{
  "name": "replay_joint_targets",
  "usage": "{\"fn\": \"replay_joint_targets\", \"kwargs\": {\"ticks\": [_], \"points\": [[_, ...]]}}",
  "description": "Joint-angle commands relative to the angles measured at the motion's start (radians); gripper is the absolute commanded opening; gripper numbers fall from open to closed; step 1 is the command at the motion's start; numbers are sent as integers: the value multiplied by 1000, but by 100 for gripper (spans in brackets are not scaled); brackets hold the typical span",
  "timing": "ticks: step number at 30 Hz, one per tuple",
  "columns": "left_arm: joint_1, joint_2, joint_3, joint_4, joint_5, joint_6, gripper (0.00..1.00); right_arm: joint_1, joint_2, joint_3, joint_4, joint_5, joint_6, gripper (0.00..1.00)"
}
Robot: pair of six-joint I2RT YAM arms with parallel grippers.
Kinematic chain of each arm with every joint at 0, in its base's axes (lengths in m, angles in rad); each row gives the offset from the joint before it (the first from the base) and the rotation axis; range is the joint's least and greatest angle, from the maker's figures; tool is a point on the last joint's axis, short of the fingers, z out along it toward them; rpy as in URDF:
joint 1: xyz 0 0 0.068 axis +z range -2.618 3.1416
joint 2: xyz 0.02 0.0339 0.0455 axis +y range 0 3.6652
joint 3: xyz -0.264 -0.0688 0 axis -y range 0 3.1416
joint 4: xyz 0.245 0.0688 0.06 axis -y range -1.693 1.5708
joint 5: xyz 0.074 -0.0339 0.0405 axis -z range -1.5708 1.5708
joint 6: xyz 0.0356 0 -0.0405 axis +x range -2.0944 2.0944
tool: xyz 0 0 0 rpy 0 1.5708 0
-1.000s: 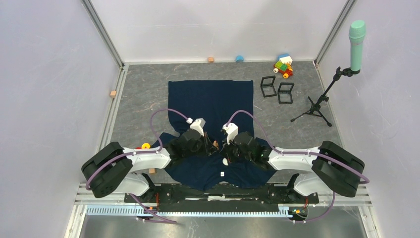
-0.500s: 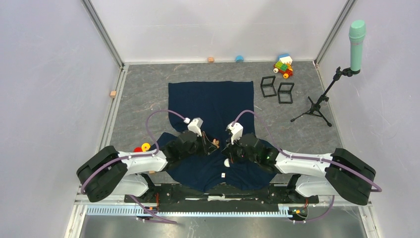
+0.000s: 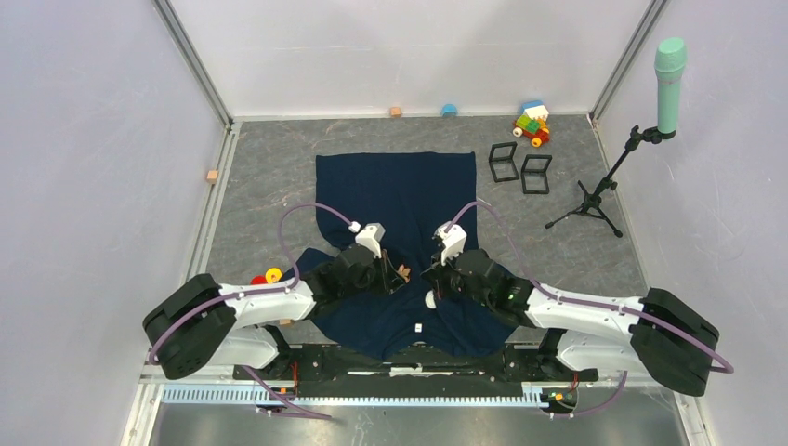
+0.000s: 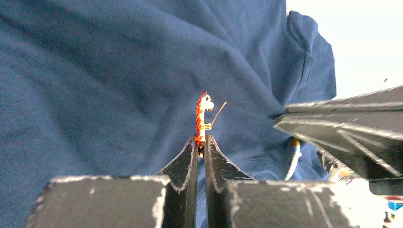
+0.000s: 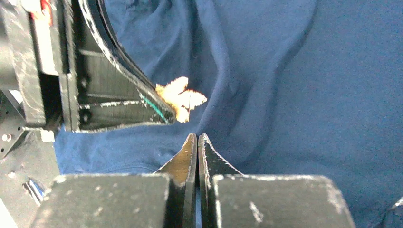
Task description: Pin the brooch onto the clothing
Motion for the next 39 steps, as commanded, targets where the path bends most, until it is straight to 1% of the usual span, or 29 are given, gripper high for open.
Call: {"fn": "replay_joint_targets", "kwargs": {"ticks": [1,7,14,34,39], "points": [[-27,27,54,-55,0,76,2,5,-48,8,21,75,3,0],[-65,98,126,-91,5,97,2,5,2,58,0,11,-31,0],[-68,128,154,-104,2,91,2,5,35,66,-19,-43,-50,0],[-68,130,150,-76,-15,74,2,5,94,65,-36,-112,-56,0],[-67,120,126,-33,-23,67,2,5,118,63,-41,-126,-44,0]]}}
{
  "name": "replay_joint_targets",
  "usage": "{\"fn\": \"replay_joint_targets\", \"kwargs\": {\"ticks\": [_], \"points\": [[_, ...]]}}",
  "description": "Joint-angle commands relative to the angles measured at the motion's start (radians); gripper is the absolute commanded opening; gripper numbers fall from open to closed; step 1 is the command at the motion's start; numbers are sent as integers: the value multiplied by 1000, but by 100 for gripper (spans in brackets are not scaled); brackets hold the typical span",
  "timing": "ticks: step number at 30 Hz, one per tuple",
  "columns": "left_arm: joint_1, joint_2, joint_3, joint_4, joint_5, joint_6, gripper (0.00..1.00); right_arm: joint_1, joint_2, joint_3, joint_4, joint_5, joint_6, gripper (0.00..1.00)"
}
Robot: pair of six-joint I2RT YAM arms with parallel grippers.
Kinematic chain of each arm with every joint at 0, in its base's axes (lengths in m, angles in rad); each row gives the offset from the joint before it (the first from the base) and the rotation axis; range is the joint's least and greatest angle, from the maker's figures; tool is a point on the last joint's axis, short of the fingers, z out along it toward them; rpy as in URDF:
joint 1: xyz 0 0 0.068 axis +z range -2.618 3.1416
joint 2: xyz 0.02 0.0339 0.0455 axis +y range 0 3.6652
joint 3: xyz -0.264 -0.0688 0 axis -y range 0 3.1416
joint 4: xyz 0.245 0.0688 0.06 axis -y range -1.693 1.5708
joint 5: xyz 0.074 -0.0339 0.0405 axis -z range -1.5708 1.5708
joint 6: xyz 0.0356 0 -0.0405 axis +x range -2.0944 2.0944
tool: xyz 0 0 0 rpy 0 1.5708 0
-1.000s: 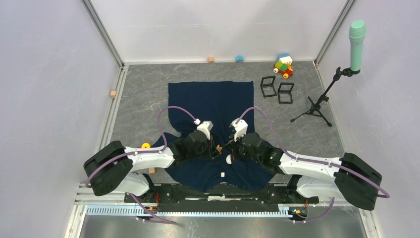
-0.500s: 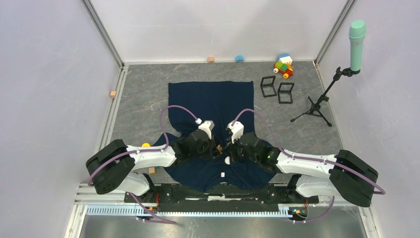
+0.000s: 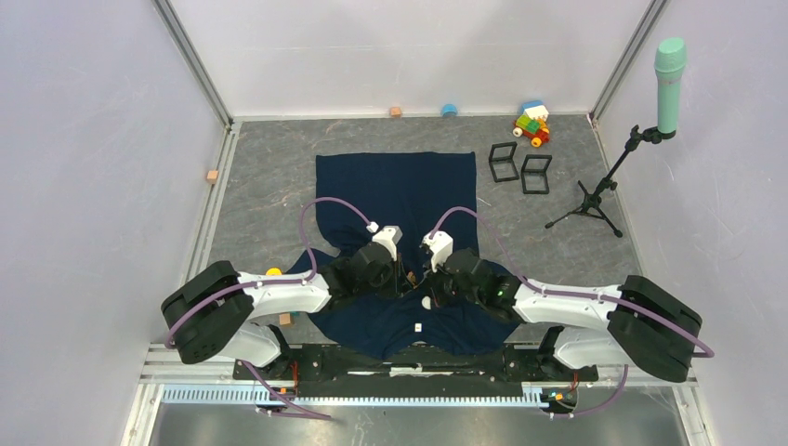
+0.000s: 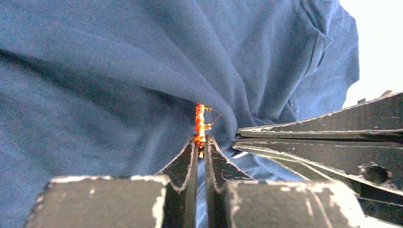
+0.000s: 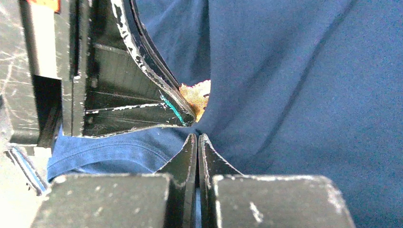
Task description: Pin the brooch onto the clothing
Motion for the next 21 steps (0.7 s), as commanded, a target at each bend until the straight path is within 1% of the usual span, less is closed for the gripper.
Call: {"fn": "replay_joint_targets", "kwargs": {"ticks": [1,6,7,21], "points": [[-3,-9,-1,92,-23,11,2,5,27,33,-4,-26,0,0],[-3,-11,-21,136,-25,2,2,5,46,19,11,-27,15,0],[-4,-13,-25,146,-26,-2,2,5,48,17,12,-53,19,0],[-4,-41,-81,268,-21,-17,2,5,104,-9,59,-106,48,0]]}}
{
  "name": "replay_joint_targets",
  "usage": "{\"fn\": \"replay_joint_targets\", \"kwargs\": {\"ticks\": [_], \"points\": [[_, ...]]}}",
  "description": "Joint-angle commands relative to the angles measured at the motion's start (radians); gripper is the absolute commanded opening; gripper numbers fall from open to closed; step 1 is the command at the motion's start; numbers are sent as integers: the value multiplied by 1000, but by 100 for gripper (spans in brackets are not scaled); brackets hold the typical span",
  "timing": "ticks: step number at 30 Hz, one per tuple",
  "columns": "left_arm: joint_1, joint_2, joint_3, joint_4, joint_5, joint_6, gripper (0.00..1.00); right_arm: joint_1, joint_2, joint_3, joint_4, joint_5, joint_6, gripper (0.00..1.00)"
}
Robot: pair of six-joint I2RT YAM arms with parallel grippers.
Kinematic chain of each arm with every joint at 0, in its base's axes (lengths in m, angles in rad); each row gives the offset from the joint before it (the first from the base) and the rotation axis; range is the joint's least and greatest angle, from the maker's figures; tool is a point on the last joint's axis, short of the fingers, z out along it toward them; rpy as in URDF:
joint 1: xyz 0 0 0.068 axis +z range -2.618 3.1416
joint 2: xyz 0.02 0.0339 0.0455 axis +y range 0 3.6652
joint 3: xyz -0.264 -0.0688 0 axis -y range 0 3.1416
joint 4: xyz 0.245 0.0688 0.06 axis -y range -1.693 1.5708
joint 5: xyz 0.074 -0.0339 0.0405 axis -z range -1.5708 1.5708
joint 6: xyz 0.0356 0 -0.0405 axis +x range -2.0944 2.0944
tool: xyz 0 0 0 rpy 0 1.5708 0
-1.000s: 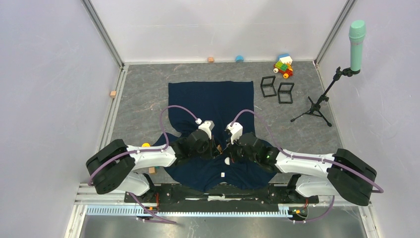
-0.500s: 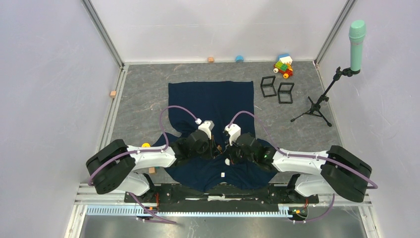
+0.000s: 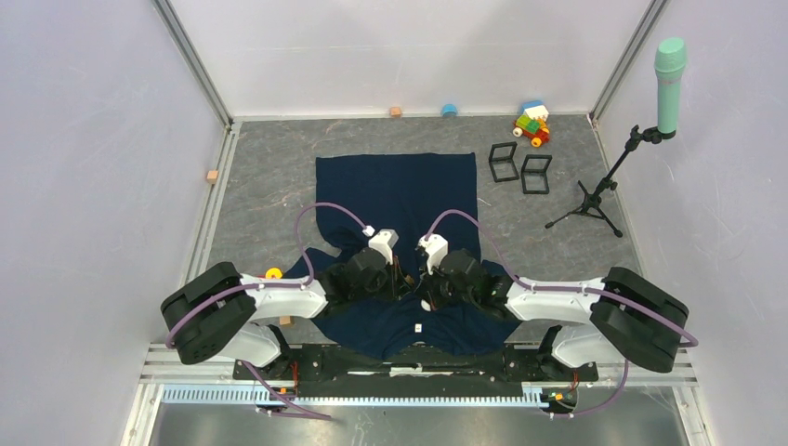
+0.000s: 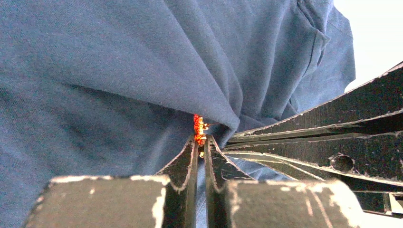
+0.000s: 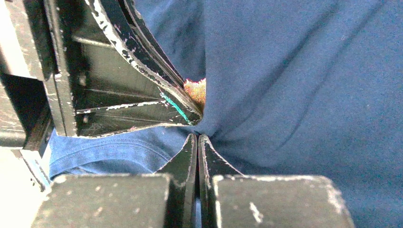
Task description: Pin the brooch onto the clothing
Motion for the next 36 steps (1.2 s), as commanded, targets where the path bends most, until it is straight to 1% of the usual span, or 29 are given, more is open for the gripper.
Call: {"fn": "replay_joint_targets", "kwargs": {"ticks": [1,15,20,23,28,30,34,36], "points": [[-3,-38,-6,141,-12,-13,2,5,23,-13,21,-51,22,0],[-3,-75,-69,271,0,-14,2,5,88,-20,35,-83,53,0],[-2,-92,-82,287,-6,-14,2,5,99,-27,44,-91,63,0],[-3,-91,-86,290,-4,-14,2,4,90,-24,46,-92,63,0],[-3,-95,-103,292,-5,-15,2,5,19,-37,52,-78,52,0],[-3,-107,-112,293,-7,-13,2,5,-22,-44,44,-60,41,11],[-3,-138,-126,280,-6,2,2,5,-108,-53,-17,-12,17,38],[-3,-150,-128,267,-6,15,2,5,-162,-54,-51,10,3,48]]}}
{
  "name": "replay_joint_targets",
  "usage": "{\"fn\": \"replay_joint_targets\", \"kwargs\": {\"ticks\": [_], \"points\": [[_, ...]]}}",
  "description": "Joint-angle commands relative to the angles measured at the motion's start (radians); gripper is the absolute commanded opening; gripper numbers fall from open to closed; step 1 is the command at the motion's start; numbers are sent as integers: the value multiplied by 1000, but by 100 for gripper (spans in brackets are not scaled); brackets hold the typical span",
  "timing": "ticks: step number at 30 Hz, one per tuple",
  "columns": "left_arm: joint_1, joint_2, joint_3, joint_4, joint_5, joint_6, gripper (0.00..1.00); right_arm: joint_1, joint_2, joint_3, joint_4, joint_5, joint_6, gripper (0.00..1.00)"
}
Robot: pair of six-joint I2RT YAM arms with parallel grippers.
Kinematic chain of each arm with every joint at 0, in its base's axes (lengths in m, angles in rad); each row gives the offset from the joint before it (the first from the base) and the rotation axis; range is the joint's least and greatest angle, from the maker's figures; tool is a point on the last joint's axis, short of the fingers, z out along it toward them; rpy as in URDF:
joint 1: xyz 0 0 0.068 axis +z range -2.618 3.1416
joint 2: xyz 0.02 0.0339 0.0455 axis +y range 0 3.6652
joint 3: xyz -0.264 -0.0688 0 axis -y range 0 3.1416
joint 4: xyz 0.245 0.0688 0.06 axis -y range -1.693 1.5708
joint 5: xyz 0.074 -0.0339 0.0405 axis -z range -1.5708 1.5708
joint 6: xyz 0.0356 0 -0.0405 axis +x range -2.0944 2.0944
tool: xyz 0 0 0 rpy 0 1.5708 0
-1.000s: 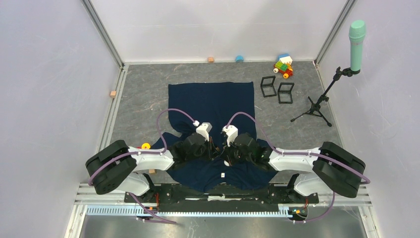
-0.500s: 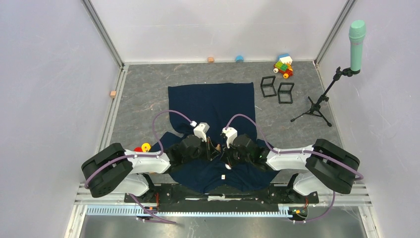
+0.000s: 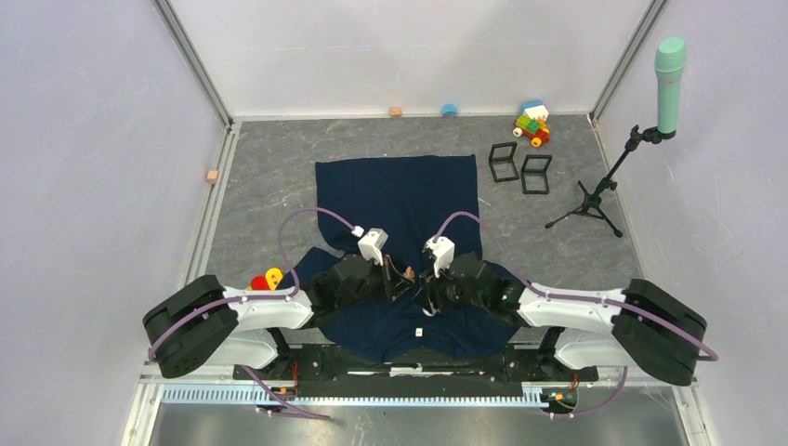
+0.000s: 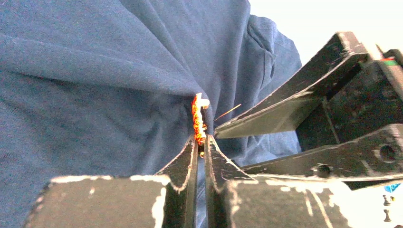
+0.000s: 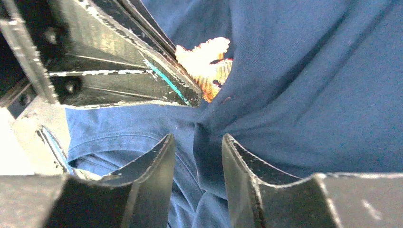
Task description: Pin the brooch onto the clothing
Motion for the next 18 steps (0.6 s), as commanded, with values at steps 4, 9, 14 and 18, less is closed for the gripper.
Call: {"fn": "replay_joint_targets", "kwargs": {"ticks": [4,9,14,18], "points": [[-1,-57,-8,50,11,39,2,0,-200,1,-141,111,-62,67],[-1,-79,-24,49,17,48,2,-56,-343,-1,-196,136,-82,82],[-1,-78,-22,44,58,57,2,-173,-420,-36,-179,72,-93,86],[-1,-63,-22,72,91,63,2,-228,-425,-75,-123,21,-103,85]]}}
